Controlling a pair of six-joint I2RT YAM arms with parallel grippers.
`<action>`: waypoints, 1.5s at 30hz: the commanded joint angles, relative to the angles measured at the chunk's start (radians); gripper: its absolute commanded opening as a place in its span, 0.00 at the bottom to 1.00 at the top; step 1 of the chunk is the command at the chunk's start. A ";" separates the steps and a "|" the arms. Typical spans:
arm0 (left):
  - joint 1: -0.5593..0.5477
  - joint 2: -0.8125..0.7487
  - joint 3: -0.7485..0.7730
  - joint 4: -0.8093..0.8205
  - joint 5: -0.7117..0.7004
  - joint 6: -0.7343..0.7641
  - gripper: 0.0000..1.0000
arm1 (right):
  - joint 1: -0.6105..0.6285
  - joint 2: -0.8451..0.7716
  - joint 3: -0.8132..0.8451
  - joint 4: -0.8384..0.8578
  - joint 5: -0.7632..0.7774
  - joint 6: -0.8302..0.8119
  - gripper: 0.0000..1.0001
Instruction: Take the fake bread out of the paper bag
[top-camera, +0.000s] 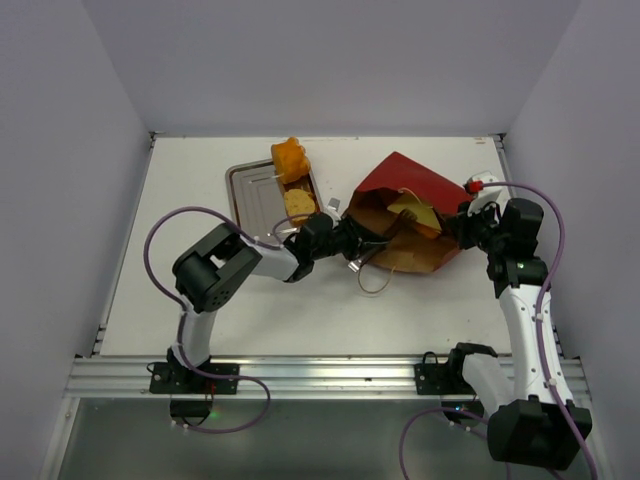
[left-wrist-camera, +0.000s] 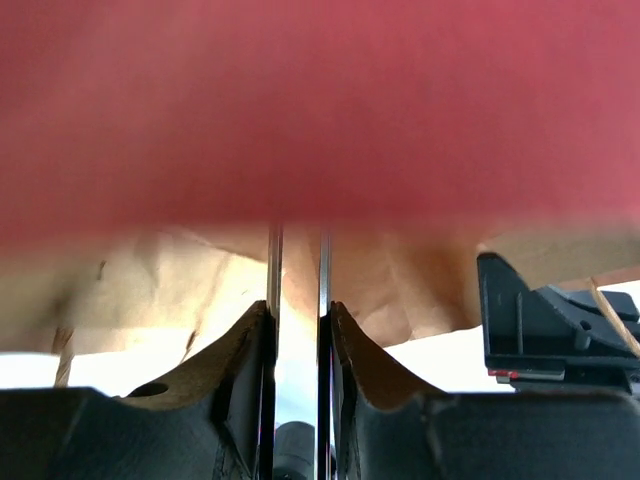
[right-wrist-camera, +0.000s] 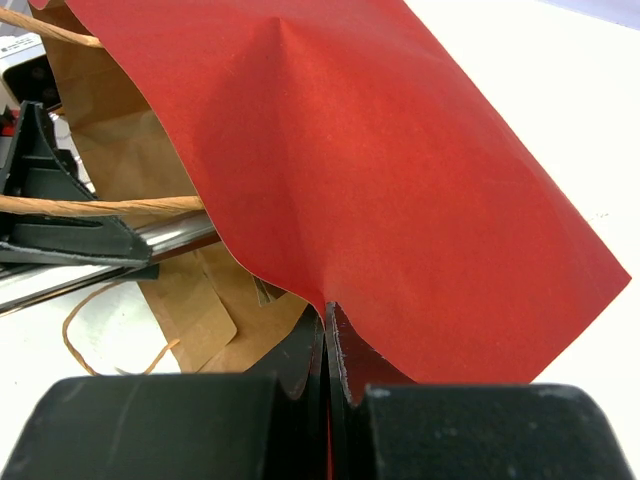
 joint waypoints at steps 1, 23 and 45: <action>0.013 -0.104 -0.039 0.063 0.002 0.043 0.00 | -0.009 -0.026 -0.007 0.035 0.003 -0.003 0.00; 0.013 -0.529 -0.401 0.009 0.075 0.169 0.00 | -0.020 -0.030 -0.013 0.041 0.003 0.001 0.00; 0.111 -1.239 -0.348 -1.021 0.169 0.677 0.00 | -0.023 -0.035 -0.013 0.049 0.001 0.002 0.00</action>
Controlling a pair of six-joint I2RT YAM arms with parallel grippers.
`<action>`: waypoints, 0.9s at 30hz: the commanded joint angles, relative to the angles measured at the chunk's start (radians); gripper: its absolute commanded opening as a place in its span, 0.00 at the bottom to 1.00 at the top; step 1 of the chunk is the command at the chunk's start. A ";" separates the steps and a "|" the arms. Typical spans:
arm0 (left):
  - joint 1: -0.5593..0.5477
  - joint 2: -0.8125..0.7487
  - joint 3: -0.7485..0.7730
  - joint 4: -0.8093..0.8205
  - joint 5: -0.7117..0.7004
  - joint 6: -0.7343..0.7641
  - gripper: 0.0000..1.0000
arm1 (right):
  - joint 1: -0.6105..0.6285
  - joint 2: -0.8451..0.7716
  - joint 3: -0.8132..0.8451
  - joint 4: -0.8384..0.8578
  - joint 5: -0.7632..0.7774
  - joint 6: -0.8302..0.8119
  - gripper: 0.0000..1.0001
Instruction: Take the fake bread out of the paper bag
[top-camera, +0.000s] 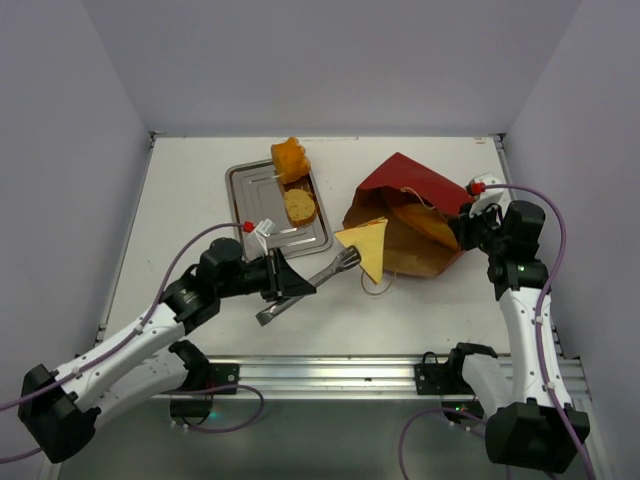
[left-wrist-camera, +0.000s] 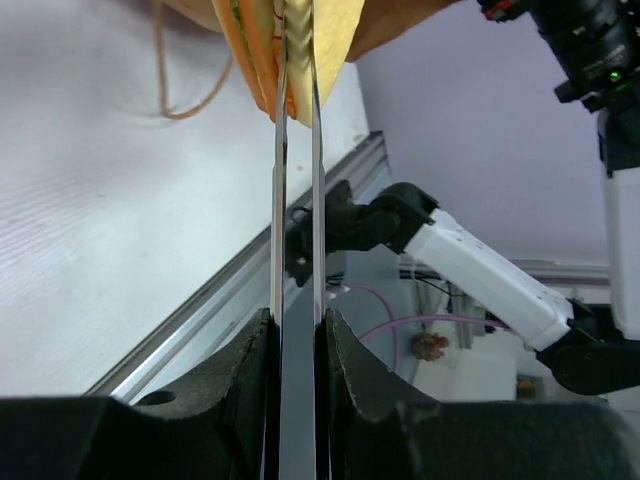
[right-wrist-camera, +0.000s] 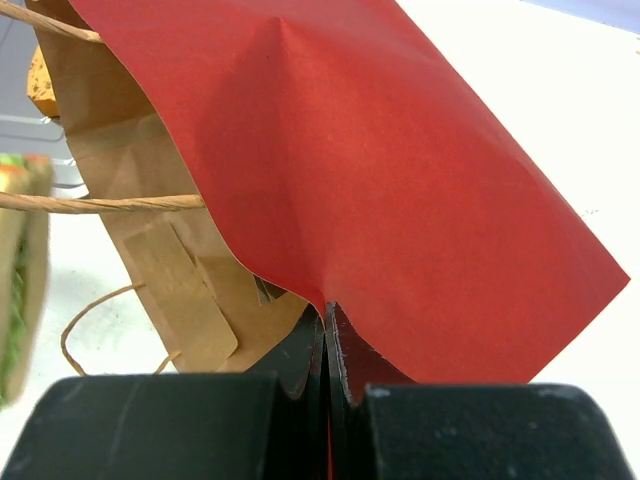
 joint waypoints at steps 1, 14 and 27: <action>0.082 -0.079 0.117 -0.271 -0.017 0.172 0.00 | -0.010 -0.017 0.001 0.043 0.001 0.002 0.00; 0.467 0.090 0.411 -0.354 -0.073 0.349 0.00 | -0.010 -0.023 0.000 0.043 -0.007 0.000 0.00; 0.830 0.367 0.340 -0.014 0.137 0.248 0.00 | -0.010 -0.021 -0.003 0.041 -0.018 -0.003 0.00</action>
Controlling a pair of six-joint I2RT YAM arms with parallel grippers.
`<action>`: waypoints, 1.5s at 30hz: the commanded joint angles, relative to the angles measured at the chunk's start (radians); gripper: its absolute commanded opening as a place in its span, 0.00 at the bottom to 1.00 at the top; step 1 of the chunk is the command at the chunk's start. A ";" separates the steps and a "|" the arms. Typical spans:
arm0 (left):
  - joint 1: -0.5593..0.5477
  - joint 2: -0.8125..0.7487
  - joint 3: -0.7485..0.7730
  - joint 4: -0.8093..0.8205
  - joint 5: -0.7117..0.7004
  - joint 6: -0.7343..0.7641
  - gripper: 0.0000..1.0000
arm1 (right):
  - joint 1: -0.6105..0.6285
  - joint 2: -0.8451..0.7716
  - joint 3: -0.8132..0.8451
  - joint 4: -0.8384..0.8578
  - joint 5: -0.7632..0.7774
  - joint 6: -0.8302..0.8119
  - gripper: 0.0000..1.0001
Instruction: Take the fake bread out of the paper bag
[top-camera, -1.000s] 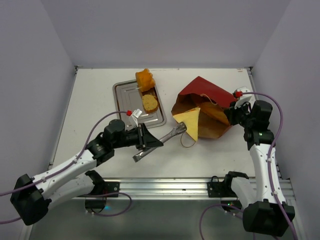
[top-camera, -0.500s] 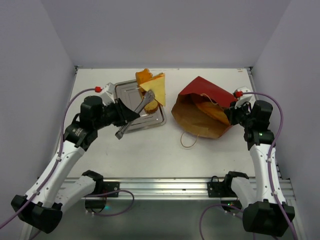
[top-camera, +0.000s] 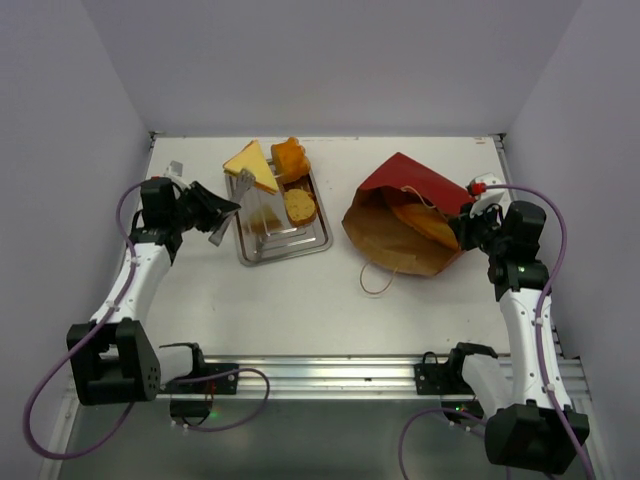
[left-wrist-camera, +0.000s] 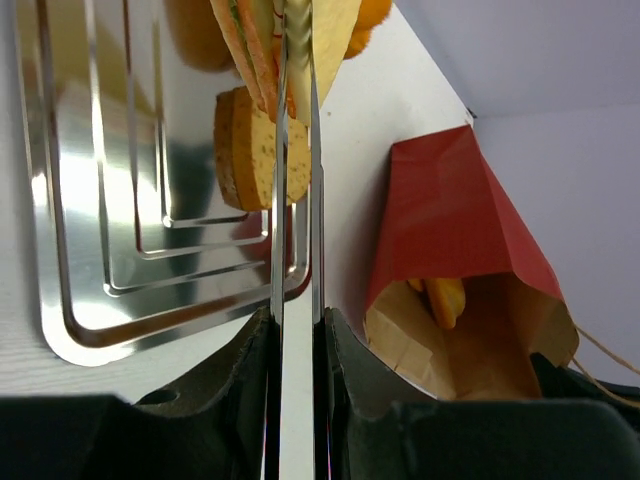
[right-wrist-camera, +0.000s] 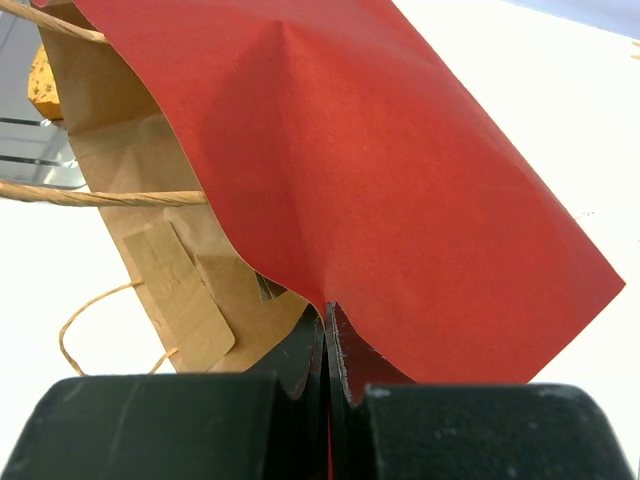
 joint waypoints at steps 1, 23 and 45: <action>0.050 0.044 0.066 0.120 0.111 0.054 0.00 | -0.008 -0.011 -0.001 0.042 -0.018 -0.003 0.00; 0.105 0.441 0.266 0.053 0.246 0.210 0.01 | -0.008 -0.004 -0.009 0.042 -0.011 -0.012 0.00; 0.142 0.541 0.281 0.089 0.325 0.166 0.37 | -0.008 -0.006 -0.011 0.042 -0.011 -0.012 0.00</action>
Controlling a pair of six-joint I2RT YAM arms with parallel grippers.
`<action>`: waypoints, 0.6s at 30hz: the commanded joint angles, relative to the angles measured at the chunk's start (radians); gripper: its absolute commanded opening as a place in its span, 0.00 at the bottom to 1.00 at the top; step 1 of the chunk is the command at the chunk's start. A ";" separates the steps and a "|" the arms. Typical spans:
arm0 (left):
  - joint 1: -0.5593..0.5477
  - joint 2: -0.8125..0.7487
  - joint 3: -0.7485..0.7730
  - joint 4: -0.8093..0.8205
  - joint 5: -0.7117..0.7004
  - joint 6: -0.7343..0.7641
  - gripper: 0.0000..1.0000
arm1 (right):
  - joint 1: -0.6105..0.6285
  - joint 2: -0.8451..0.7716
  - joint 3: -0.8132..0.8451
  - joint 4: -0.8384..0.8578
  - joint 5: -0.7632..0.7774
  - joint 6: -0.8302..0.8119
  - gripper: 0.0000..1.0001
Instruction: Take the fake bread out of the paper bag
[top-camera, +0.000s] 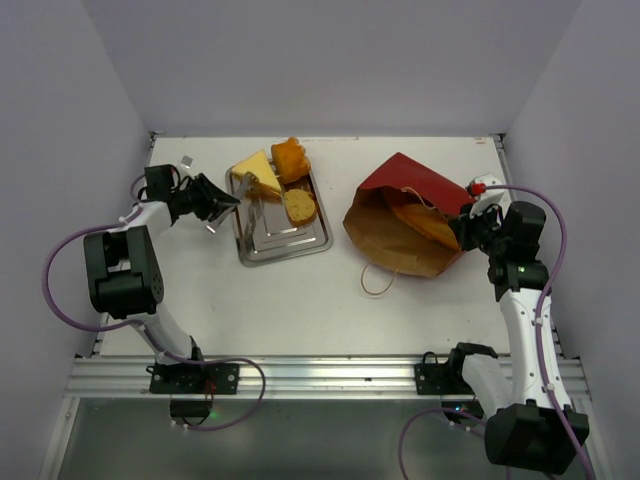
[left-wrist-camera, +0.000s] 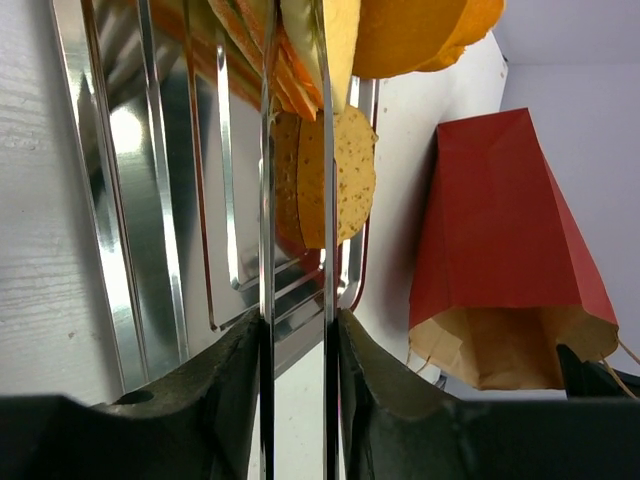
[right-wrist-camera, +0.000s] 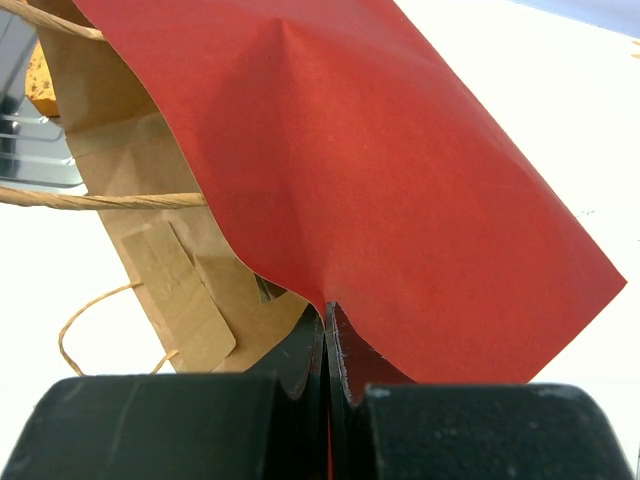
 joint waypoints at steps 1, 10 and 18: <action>0.018 -0.018 0.042 0.041 0.063 -0.018 0.38 | -0.006 -0.006 -0.007 0.040 -0.008 -0.005 0.00; 0.039 -0.045 0.045 0.045 0.091 -0.033 0.46 | -0.006 -0.009 -0.007 0.042 -0.005 -0.004 0.00; 0.050 -0.172 -0.033 0.041 0.092 -0.025 0.46 | -0.006 -0.009 -0.006 0.040 -0.004 -0.002 0.00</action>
